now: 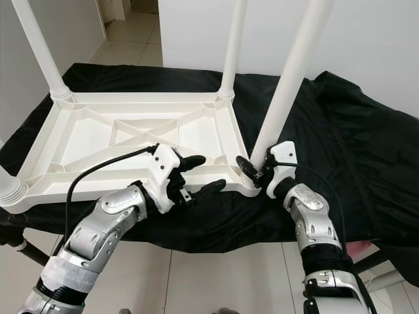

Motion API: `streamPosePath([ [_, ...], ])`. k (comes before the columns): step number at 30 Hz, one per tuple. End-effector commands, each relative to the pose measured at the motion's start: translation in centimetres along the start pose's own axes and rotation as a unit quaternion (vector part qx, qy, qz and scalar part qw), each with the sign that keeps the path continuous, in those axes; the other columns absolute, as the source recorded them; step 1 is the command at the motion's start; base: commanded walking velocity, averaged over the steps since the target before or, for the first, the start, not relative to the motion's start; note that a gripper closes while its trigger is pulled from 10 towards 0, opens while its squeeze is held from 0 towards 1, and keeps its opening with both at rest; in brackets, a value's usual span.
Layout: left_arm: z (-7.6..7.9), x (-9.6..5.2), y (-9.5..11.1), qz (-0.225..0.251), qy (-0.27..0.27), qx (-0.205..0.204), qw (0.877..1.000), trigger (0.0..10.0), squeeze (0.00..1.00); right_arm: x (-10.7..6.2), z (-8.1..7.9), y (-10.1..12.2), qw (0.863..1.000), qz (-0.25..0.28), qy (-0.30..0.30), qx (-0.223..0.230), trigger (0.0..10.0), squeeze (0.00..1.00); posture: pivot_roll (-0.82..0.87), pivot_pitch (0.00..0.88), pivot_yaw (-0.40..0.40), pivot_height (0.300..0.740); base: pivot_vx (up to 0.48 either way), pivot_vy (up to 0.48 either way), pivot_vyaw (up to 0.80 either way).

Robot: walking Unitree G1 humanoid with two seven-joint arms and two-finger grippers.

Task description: Building children table

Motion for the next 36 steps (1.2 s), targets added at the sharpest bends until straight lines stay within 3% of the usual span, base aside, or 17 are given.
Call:
streamPosePath([
  [1,-0.1,0.1,0.1,-0.001,-0.004,0.008,1.000,10.0,0.00,-0.2,0.3,-0.7,1.000,-0.018,-0.021,0.009,10.0,0.00,-0.05,0.000,-0.038,0.740,0.000,0.000,0.00],
  [8,0.2,0.2,-0.1,-0.003,-0.009,0.007,1.000,10.0,0.00,-0.2,0.7,-0.8,0.997,-0.021,-0.074,0.003,10.0,0.00,-0.06,0.000,-0.037,0.740,0.000,0.000,0.00],
  [21,0.4,0.1,-0.3,-0.006,-0.009,0.005,1.000,10.0,0.00,-0.2,-1.4,-1.0,0.988,-0.015,-0.150,0.037,10.0,0.00,-0.06,0.000,-0.038,0.740,0.000,0.000,0.00],
  [24,0.4,0.1,-0.4,-0.007,-0.010,0.004,1.000,10.0,0.00,-0.3,-1.2,-1.1,0.978,-0.014,-0.200,0.062,10.0,0.00,-0.06,0.000,-0.036,0.740,0.000,0.000,0.00],
  [26,0.5,0.1,-0.4,-0.007,-0.011,0.004,1.000,10.0,0.00,-0.5,-1.2,-1.2,0.958,-0.017,-0.274,0.082,10.0,0.00,-0.07,0.000,-0.039,0.740,0.000,0.000,0.00],
  [27,0.5,0.1,-0.4,-0.007,-0.011,0.004,1.000,10.0,0.00,-0.5,-1.2,-1.2,0.958,-0.017,-0.274,0.082,10.0,0.00,-0.07,0.000,-0.039,0.740,0.000,0.000,0.00],
  [28,0.5,0.1,-0.4,-0.008,-0.012,0.004,1.000,10.0,0.00,-0.6,-1.4,-1.3,0.947,-0.019,-0.307,0.091,10.0,0.00,-0.07,0.000,-0.039,0.740,0.000,0.000,0.00],
  [29,0.5,0.1,-0.4,-0.008,-0.012,0.004,1.000,10.0,0.00,-0.6,-1.4,-1.3,0.947,-0.019,-0.307,0.091,10.0,0.00,-0.07,0.000,-0.039,0.740,0.000,0.000,0.00],
  [30,0.5,0.1,-0.4,-0.008,-0.012,0.004,1.000,10.0,0.00,-0.6,-1.7,-1.5,0.938,-0.020,-0.331,0.101,10.0,0.00,-0.07,0.000,-0.045,0.740,0.000,0.000,0.00],
  [31,0.5,0.1,-0.4,-0.008,-0.012,0.004,1.000,10.0,0.00,-0.6,-1.7,-1.5,0.938,-0.020,-0.331,0.101,10.0,0.00,-0.07,0.000,-0.045,0.740,0.000,0.000,0.00],
  [33,0.4,0.1,-0.5,-0.008,-0.010,0.004,1.000,10.0,0.00,0.1,-3.3,-1.2,0.931,-0.013,-0.344,0.124,10.0,0.00,-0.07,0.000,-0.042,0.740,0.000,0.000,0.00],
  [36,0.6,0.1,-0.6,-0.007,-0.011,0.001,1.000,10.0,0.00,0.4,-4.2,-0.7,0.936,-0.007,-0.330,0.120,10.0,0.00,-0.08,0.000,-0.046,0.740,0.000,0.000,0.00],
])
Point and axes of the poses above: a point about 5 cm out from each wrist's last joint towards the gripper, its own x axis pointing out of the wrist towards the gripper, its own y axis along the axis of the wrist's last joint, z = x × y, the point moved 2 cm from there along x, pointing out of the wrist towards the gripper, and after that the axes turned 1 degree about -x, right-handed, at the moved point
